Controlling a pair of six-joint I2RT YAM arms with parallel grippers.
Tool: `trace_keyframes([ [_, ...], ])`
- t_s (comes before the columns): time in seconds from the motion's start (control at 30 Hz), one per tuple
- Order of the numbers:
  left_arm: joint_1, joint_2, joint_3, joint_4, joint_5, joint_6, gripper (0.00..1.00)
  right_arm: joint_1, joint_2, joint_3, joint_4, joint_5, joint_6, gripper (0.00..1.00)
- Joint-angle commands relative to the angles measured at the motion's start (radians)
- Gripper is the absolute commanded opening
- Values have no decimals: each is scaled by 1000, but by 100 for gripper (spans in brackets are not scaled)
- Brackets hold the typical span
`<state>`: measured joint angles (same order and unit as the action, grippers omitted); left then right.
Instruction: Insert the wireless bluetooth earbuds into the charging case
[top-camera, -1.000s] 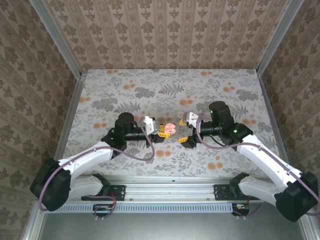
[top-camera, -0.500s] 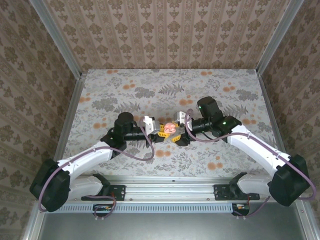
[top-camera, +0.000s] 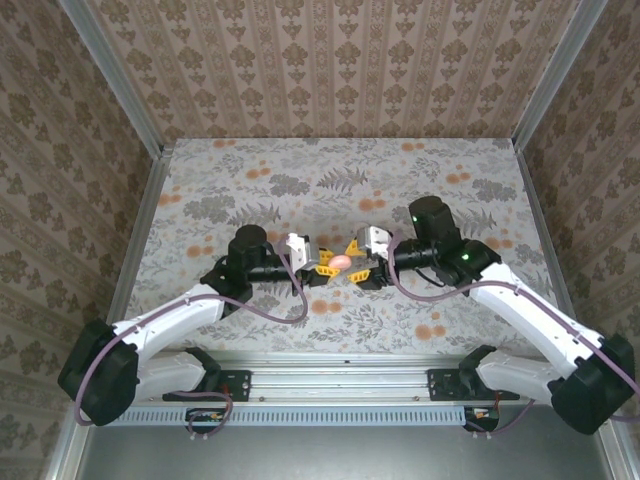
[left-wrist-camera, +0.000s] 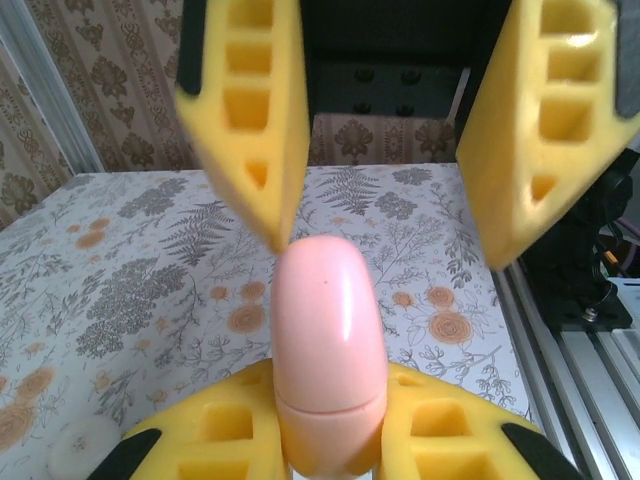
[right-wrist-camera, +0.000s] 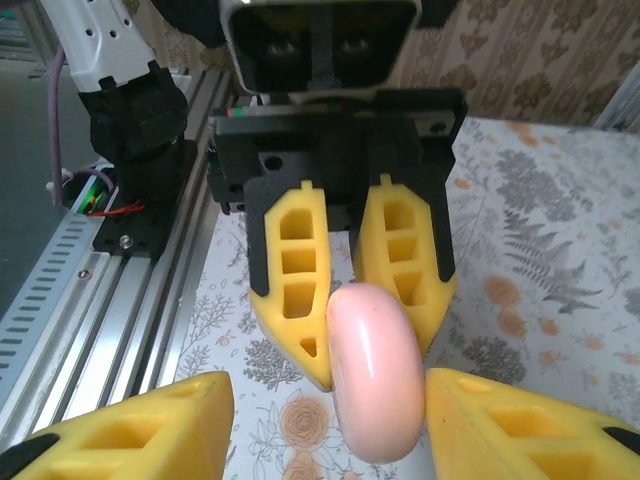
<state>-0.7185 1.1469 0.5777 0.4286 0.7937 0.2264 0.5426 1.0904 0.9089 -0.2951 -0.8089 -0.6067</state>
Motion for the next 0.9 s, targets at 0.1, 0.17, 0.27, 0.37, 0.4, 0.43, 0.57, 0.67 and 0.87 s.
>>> trace_keyframes([
  [0.1,11,-7,23,4,10,6,2,-14,-59,-46,12,56,-22,53],
  [0.17,9,-7,22,7,18,4,2,-21,-47,-45,11,65,-30,53],
  [0.27,8,-6,24,9,27,2,2,-21,-11,-29,8,61,-51,53],
  [0.37,8,-7,22,9,27,3,2,-20,31,-9,0,36,-68,52],
  [0.4,8,-7,22,9,27,3,2,-20,43,-2,-1,29,-74,52],
  [0.43,9,-8,22,9,27,2,2,-18,54,3,-3,22,-79,52],
  [0.57,8,-7,24,9,27,1,2,-12,84,17,9,-8,-90,52],
  [0.67,9,-7,25,9,27,1,2,-9,95,22,13,-17,-94,51],
  [0.87,8,-7,28,7,27,2,3,-9,100,24,22,-26,-94,45],
])
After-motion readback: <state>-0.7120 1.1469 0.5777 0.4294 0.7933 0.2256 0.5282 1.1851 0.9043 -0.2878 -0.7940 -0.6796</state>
